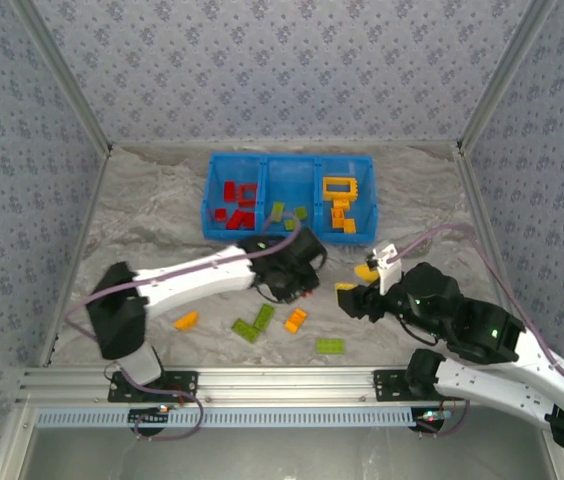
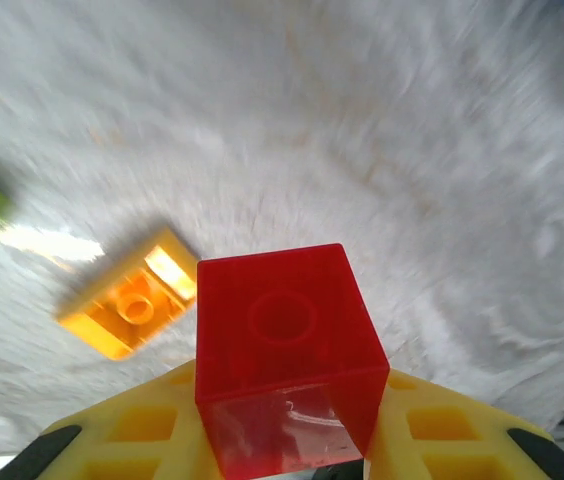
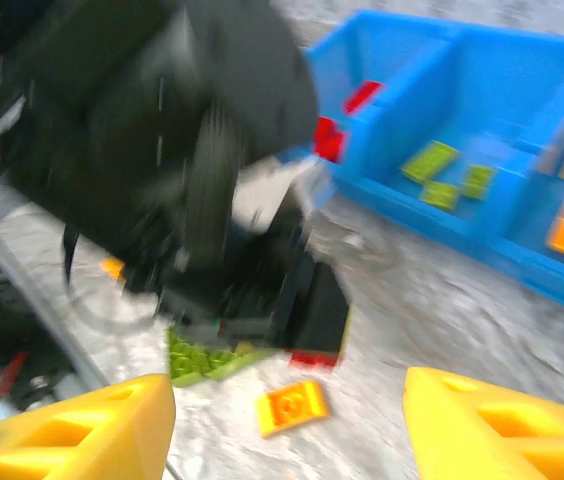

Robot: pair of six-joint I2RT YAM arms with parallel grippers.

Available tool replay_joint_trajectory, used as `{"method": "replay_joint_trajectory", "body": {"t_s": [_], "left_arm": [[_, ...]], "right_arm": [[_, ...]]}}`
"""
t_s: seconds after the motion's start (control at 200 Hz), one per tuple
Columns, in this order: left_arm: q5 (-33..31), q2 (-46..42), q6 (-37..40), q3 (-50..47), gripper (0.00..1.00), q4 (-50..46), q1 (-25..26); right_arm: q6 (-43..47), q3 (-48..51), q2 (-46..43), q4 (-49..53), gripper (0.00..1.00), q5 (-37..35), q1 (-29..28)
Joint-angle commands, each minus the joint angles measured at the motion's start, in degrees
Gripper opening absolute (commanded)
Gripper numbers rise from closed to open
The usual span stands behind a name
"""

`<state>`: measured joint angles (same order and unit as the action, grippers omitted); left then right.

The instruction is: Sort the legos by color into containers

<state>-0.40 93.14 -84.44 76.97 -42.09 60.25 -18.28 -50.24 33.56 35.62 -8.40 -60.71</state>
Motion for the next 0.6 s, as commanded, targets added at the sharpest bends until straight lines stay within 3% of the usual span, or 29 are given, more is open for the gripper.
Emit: {"method": "replay_joint_trajectory", "body": {"t_s": [0.0, 0.1, 0.27, 0.43, 0.595], "left_arm": [[-6.75, -6.33, 10.99, 1.61, 0.26, -9.29, -7.73], [-6.11, -8.10, 20.89, 2.06, 0.26, -9.97, -17.33], [-9.17, -3.40, 36.09, 7.86, 0.26, -10.14, -29.92], [-11.04, 7.59, 44.32, 16.13, 0.25, -8.17, -34.42], [-13.80, 19.15, 47.21, 25.61, 0.24, -7.81, -35.85]], "right_arm": [[3.85, 1.80, 3.18, -10.34, 0.64, 6.51, -2.48], [5.20, 2.26, 9.41, -15.47, 0.64, 1.48, -7.52], [8.29, 0.54, 22.80, -24.03, 0.65, -15.22, -15.83], [5.99, -1.98, 34.76, -29.58, 0.66, -27.68, -17.08], [6.26, -3.73, 42.18, -35.53, 0.67, -29.01, -17.08]]}}
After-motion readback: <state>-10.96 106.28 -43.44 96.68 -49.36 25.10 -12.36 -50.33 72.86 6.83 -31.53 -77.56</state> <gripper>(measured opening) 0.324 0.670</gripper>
